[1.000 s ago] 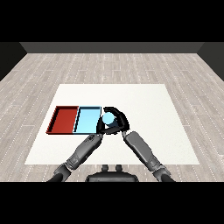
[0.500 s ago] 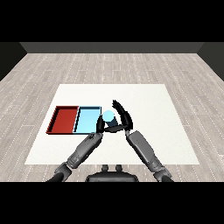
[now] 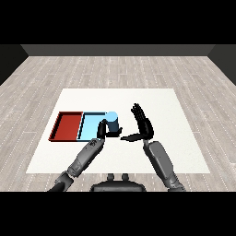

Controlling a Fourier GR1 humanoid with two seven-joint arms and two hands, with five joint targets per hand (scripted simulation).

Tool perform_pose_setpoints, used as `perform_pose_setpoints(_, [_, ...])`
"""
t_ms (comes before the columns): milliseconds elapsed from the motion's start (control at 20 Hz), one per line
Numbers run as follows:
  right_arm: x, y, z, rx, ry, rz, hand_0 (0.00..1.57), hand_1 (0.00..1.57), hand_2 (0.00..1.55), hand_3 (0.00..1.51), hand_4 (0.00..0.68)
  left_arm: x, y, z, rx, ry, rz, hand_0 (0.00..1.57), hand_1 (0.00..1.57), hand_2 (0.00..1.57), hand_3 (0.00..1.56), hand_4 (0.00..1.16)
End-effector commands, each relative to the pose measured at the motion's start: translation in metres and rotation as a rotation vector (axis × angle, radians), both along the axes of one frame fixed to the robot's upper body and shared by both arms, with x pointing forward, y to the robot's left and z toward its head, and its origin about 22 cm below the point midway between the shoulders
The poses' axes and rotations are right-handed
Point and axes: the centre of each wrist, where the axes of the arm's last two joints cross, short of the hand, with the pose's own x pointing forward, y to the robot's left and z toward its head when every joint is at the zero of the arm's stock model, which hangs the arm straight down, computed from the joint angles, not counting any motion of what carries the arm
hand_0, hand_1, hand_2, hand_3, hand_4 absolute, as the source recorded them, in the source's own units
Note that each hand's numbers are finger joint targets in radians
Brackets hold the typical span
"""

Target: Pick the blue can and put it in the blue box

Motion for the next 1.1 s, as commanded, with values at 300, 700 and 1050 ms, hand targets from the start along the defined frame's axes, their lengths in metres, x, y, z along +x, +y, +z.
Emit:
perform_pose_setpoints(300, [-0.037,-0.067,0.006,0.059,-0.078,-0.146,0.00,0.00,0.00,0.00,0.000,0.040,0.081,0.015,0.125,0.062,0.233,1.57,1.57,1.56,1.49,1.13])
perform_pose_setpoints(700, [-0.032,-0.063,-0.012,0.104,-0.054,-0.162,0.00,0.00,0.00,0.00,0.000,0.062,0.165,-0.006,0.302,0.283,0.359,1.57,1.57,1.56,1.48,1.08])
perform_pose_setpoints(1050, [-0.013,-0.074,-0.015,0.107,-0.019,-0.171,0.00,0.00,0.00,0.00,0.000,0.078,0.127,-0.020,0.423,0.481,0.324,1.57,1.57,1.56,1.46,1.03])
